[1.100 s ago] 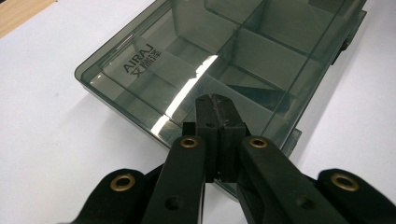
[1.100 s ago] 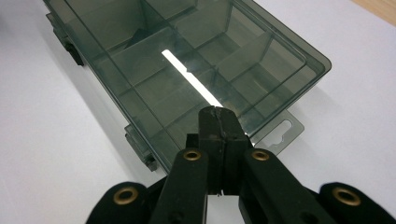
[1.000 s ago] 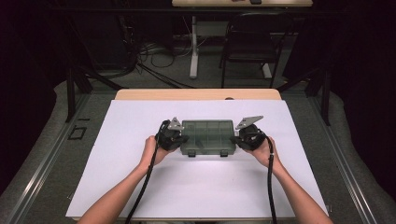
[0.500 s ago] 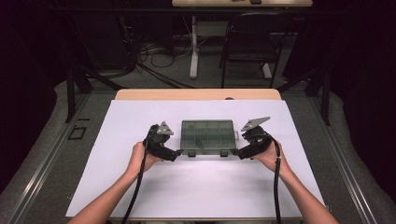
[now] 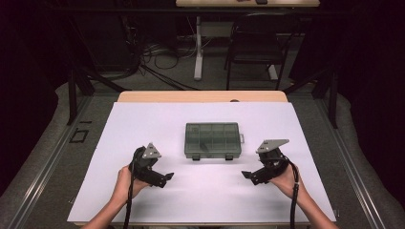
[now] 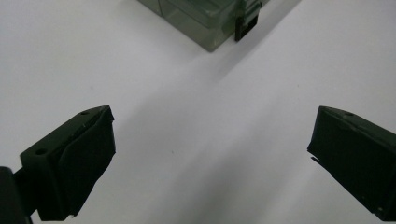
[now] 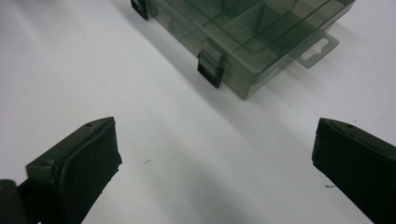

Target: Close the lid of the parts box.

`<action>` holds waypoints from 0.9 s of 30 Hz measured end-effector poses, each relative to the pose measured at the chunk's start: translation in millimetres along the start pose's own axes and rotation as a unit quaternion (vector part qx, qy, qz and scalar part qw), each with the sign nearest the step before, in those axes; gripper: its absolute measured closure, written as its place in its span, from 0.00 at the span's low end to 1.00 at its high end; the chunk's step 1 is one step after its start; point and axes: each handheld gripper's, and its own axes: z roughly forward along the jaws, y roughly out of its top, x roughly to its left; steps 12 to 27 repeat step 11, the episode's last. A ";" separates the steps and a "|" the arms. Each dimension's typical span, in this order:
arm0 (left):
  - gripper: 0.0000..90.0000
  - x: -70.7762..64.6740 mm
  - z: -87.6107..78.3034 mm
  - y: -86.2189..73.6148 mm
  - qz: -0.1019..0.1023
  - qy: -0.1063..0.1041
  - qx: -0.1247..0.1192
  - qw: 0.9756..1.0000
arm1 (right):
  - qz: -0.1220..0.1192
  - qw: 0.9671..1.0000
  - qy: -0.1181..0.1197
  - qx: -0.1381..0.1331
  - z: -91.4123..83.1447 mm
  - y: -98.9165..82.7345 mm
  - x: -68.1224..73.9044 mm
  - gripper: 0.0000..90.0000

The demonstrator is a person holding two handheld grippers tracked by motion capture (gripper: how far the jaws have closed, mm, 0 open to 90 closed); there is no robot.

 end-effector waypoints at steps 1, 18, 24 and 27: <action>0.00 0.0 0.0 0.0 0.000 0.000 0.000 1.000 | 0.000 1.000 0.000 0.000 0.0 0.0 0.0 0.00; 0.00 -12.2 -2.5 -24.6 -0.008 -0.005 0.001 1.000 | 0.012 1.000 -0.007 -0.017 -11.2 -35.2 14.3 0.00; 0.00 -12.2 -2.5 -24.6 -0.008 -0.005 0.001 1.000 | 0.012 1.000 -0.007 -0.017 -11.2 -35.2 14.3 0.00; 0.00 -12.2 -2.5 -24.6 -0.008 -0.005 0.001 1.000 | 0.012 1.000 -0.007 -0.017 -11.2 -35.2 14.3 0.00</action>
